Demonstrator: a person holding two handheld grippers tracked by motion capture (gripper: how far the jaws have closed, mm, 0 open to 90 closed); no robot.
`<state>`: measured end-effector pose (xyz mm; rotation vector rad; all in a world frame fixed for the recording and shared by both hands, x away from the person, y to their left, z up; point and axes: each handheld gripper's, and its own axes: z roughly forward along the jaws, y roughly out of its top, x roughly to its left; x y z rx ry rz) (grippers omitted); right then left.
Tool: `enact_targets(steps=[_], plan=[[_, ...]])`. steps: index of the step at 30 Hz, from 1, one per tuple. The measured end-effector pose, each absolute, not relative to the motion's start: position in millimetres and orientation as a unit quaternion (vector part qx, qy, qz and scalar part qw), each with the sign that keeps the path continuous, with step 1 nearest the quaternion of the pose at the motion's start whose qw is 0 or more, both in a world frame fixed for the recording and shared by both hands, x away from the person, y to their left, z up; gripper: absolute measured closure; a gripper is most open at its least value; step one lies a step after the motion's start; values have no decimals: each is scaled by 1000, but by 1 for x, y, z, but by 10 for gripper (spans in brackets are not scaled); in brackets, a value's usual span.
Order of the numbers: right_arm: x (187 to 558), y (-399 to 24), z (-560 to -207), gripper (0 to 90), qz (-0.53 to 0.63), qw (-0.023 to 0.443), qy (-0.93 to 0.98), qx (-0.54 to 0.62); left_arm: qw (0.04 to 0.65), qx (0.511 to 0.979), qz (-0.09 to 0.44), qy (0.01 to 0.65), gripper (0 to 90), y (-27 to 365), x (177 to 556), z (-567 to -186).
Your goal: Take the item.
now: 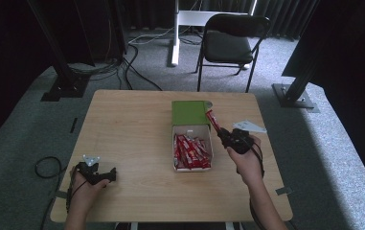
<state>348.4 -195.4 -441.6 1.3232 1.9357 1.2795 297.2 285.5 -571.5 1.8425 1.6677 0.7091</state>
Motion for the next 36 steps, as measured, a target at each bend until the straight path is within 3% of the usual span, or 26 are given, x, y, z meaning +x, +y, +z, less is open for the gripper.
enact_targets(steps=[36], plan=[[342,-310,-485,822,428,281,624,590,273,687,263,619,7,286,297,-571]])
